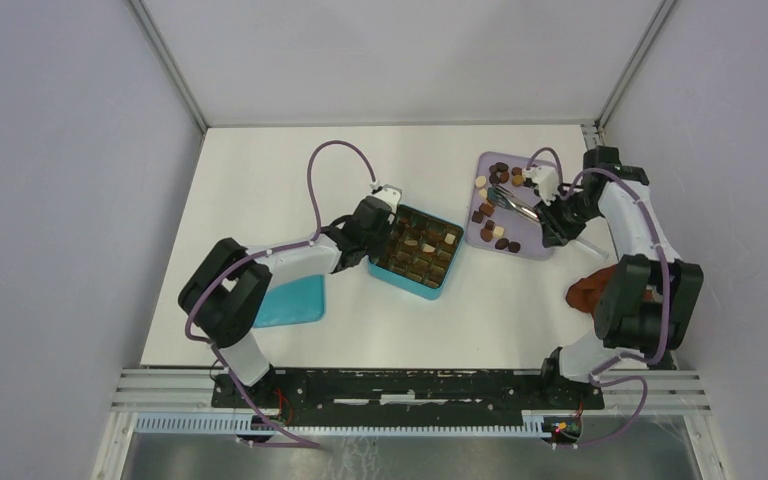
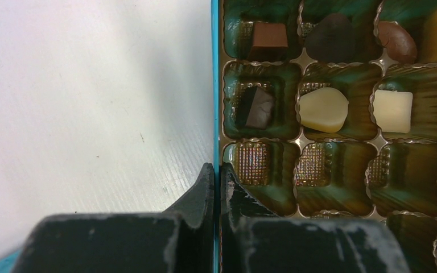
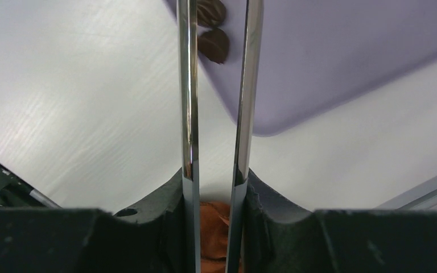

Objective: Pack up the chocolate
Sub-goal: Pick up the fake chocolate from the plate, then place the fake chocolate in the packing box.

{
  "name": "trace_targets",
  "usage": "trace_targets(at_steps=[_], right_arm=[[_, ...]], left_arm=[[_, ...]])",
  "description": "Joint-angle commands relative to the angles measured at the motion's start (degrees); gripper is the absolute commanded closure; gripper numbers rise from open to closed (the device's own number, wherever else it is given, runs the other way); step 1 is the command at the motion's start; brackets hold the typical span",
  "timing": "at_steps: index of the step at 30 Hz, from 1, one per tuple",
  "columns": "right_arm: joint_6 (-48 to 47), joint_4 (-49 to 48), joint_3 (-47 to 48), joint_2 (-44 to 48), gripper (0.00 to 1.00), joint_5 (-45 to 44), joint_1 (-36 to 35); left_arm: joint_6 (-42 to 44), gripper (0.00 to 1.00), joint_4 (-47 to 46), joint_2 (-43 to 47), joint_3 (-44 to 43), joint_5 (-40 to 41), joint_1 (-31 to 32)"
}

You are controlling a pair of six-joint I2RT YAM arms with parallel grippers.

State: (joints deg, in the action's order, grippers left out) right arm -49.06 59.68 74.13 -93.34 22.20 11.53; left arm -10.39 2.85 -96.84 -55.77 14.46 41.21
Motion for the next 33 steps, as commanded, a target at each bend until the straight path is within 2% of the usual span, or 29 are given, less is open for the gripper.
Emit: trace_targets(at_steps=[1, 9, 14, 25, 33], right_arm=[[-2.83, 4.68, -1.37, 8.28, 1.00, 7.04, -4.40], [-2.85, 6.53, -7.60, 15.11, 1.00, 7.27, -15.15], [-1.87, 6.39, -9.72, 16.81, 1.00, 6.69, -17.29], [3.68, -0.98, -13.05, 15.08, 1.00, -0.83, -20.09], [3.66, 1.17, -7.51, 16.41, 1.00, 2.92, -20.20]], left_arm=[[-1.88, 0.98, -3.20, -0.62, -2.85, -0.13, -0.25], [-2.00, 0.98, -3.20, -0.19, -3.05, 0.24, -0.24], [-2.28, 0.98, -4.47, 1.30, -1.99, 0.66, -0.25], [-2.07, 0.98, -5.65, 3.54, -0.72, 0.68, -0.24], [-0.75, 0.98, -10.68, 8.43, 3.78, 1.30, -0.12]])
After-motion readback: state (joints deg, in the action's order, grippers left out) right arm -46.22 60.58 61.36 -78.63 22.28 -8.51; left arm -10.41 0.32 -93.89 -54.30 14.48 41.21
